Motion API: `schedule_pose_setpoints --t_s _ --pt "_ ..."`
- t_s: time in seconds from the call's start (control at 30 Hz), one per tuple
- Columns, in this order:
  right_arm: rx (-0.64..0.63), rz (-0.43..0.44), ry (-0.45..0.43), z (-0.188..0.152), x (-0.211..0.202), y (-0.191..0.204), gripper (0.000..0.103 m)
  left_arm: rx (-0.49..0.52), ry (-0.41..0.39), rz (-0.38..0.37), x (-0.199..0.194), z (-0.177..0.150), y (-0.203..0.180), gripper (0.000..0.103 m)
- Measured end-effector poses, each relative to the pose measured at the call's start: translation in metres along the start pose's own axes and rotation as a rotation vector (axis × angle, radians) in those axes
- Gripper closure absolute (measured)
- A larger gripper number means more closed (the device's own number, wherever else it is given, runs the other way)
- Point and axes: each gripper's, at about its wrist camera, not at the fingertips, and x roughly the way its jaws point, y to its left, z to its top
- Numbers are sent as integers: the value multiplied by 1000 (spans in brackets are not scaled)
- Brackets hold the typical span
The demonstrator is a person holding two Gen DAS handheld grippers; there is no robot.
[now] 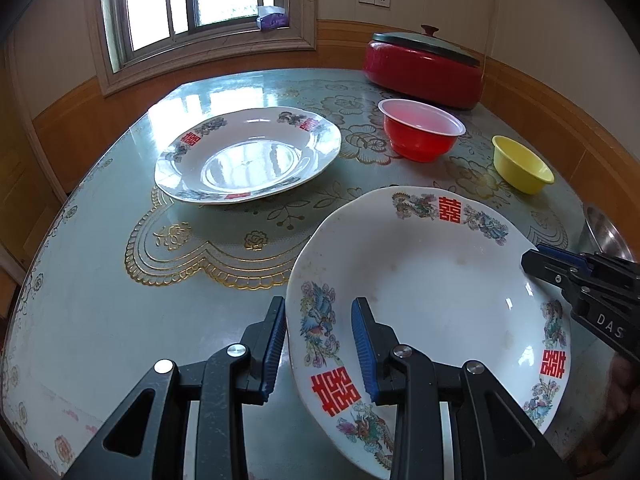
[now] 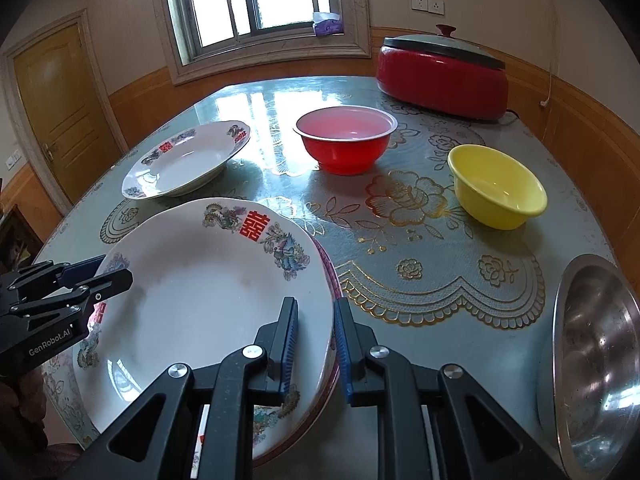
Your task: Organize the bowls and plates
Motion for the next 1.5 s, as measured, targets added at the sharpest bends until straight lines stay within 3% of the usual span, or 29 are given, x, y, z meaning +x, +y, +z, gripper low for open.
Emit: schedule_pose_setpoints --t_s 0.2,0.33,0.5,0.73,1.0,1.23,1.5 --pt "20 -56 6 1 -1 5 83 -4 -25 -19 -13 -3 12 69" --pt "38 -155 -48 2 -16 16 72 -28 -24 -42 -17 -7 29 65" --pt "46 -193 -103 6 -30 42 70 -27 -33 -60 -24 -9 45 59" --pt "59 -135 -88 5 -23 95 65 13 -18 -88 -25 -10 67 58" --pt "105 -102 -75 3 -12 141 63 49 0 -128 -20 -15 92 49" --pt "124 -108 -51 -5 -13 151 63 47 26 -160 -13 -19 96 45" --pt "107 -55 -62 6 -13 141 63 9 22 -94 -19 -10 92 39"
